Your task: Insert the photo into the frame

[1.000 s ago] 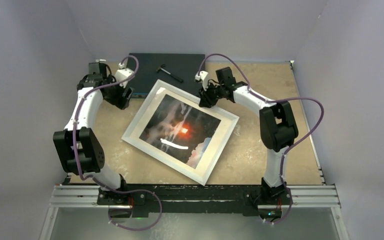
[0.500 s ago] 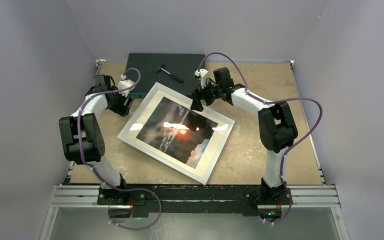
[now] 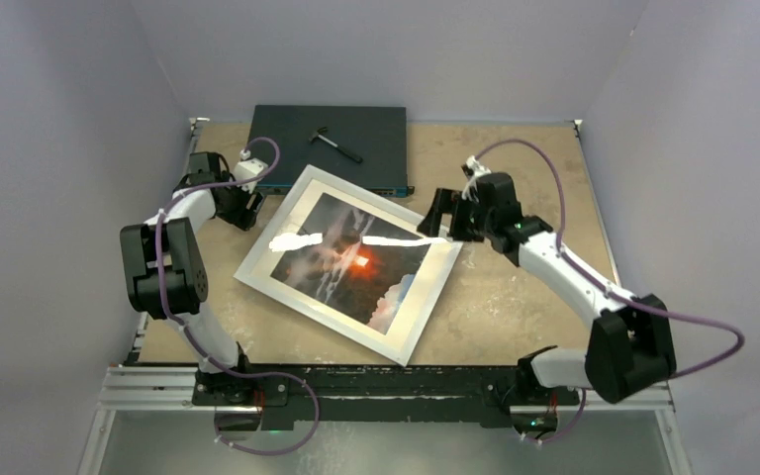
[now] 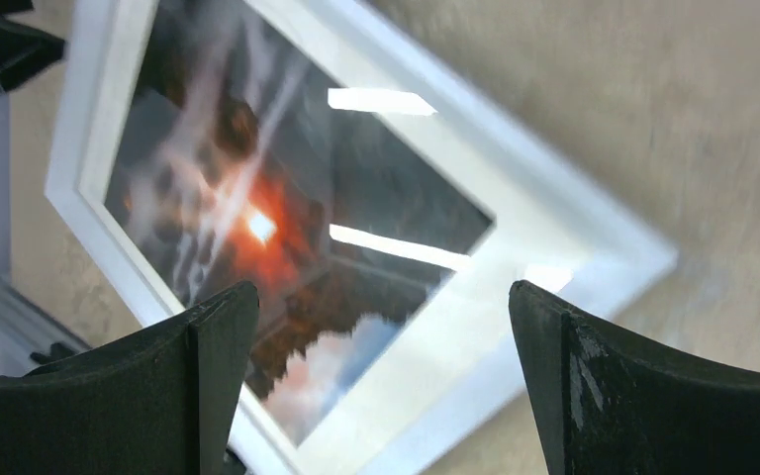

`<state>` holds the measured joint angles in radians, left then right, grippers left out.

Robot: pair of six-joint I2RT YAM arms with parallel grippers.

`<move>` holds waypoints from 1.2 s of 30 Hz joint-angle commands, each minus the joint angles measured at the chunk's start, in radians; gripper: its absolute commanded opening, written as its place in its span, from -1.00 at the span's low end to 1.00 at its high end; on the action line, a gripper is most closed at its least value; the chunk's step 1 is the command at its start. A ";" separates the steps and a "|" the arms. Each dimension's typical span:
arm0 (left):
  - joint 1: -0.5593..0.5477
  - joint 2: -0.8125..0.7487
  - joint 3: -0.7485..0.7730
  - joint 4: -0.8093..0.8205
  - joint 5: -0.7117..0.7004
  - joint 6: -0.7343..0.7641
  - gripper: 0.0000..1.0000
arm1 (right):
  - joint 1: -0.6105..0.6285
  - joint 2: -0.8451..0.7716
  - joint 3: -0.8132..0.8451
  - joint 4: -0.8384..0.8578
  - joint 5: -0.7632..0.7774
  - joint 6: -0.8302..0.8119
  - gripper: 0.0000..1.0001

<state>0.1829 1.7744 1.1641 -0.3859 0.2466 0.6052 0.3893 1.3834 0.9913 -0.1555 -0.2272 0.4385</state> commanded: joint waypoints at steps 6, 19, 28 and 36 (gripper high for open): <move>0.015 0.043 -0.034 0.099 0.040 -0.007 0.36 | 0.002 -0.287 -0.507 0.160 -0.078 0.462 0.98; -0.017 -0.057 -0.206 0.051 0.187 0.121 0.32 | 0.002 -0.013 -0.417 0.364 -0.073 0.471 0.98; -0.064 -0.220 -0.318 -0.167 0.276 0.306 0.27 | -0.031 0.067 -0.282 0.267 -0.012 0.383 0.98; -0.092 -0.333 -0.419 -0.330 0.294 0.501 0.24 | -0.061 0.046 -0.305 0.224 0.008 0.345 0.98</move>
<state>0.1173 1.4864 0.7830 -0.5632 0.4217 0.9909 0.3237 1.4563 0.6601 0.0692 -0.2001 0.7998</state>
